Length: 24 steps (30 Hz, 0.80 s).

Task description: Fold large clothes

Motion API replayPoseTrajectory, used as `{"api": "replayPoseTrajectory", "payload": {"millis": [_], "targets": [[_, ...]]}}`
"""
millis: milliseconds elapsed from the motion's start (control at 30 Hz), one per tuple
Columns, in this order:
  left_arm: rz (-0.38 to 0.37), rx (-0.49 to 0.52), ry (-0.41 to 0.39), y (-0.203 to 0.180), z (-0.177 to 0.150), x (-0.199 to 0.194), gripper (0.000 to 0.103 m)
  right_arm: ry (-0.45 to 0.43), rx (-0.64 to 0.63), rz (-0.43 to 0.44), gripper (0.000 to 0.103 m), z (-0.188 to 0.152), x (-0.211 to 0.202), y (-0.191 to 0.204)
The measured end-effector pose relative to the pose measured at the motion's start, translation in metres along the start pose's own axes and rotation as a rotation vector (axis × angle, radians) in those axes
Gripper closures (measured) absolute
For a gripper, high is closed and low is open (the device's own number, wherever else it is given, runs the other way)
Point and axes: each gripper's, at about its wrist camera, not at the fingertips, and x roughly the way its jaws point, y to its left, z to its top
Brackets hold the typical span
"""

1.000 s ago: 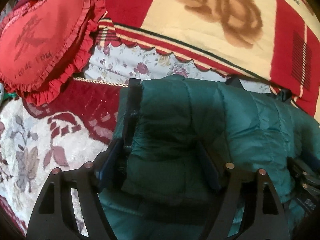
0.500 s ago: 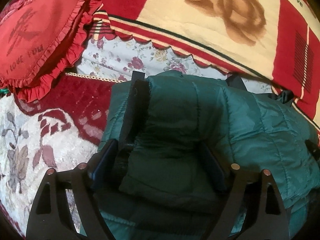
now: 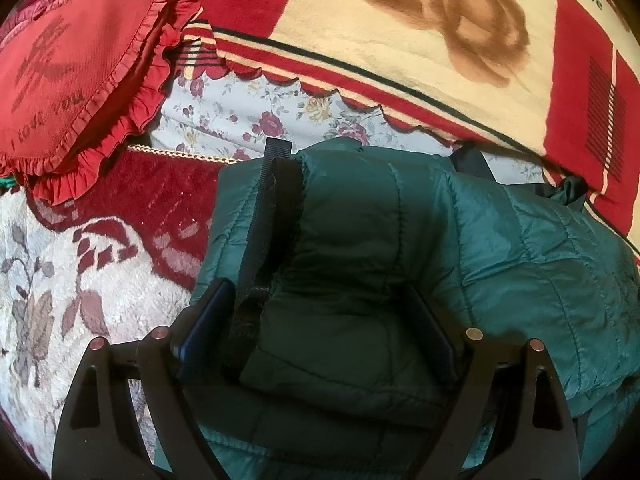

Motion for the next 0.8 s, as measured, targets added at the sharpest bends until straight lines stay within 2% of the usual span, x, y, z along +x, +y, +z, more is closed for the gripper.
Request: {"api": "replayPoseTrajectory", "payload": {"millis": [100, 200, 367, 433, 533, 600, 700, 800], "targets": [[0.001, 0.0, -0.001, 0.0, 0.0, 0.001, 0.015, 0.028, -0.049, 0.0, 0.035, -0.009, 0.006, 0.015], [0.001, 0.002, -0.005, 0.0, 0.0, 0.0, 0.015, 0.064, -0.121, -0.055, 0.035, -0.02, 0.023, 0.025], [0.003, 0.003, -0.009, -0.002, -0.001, 0.0, 0.014, 0.077, -0.14, -0.089, 0.034, -0.029, 0.033, 0.026], [0.004, 0.001, -0.011, -0.001, 0.0, -0.002, 0.014, 0.083, -0.131, -0.075, 0.034, -0.027, 0.03, 0.023], [-0.008, 0.003, -0.009, 0.003, 0.0, -0.013, 0.014, 0.075, -0.048, -0.006, 0.034, -0.024, 0.004, 0.008], [-0.024, 0.005, -0.003, 0.01, -0.001, -0.024, 0.014, 0.048, -0.008, 0.004, 0.034, -0.026, -0.016, -0.006], [-0.042, -0.028, -0.004, 0.028, -0.004, -0.044, 0.014, 0.018, -0.005, -0.052, 0.029, -0.039, -0.035, -0.036], [-0.045, -0.043, -0.018, 0.049, -0.013, -0.068, 0.014, 0.057, 0.03, -0.094, 0.029, -0.059, -0.04, -0.071]]}}
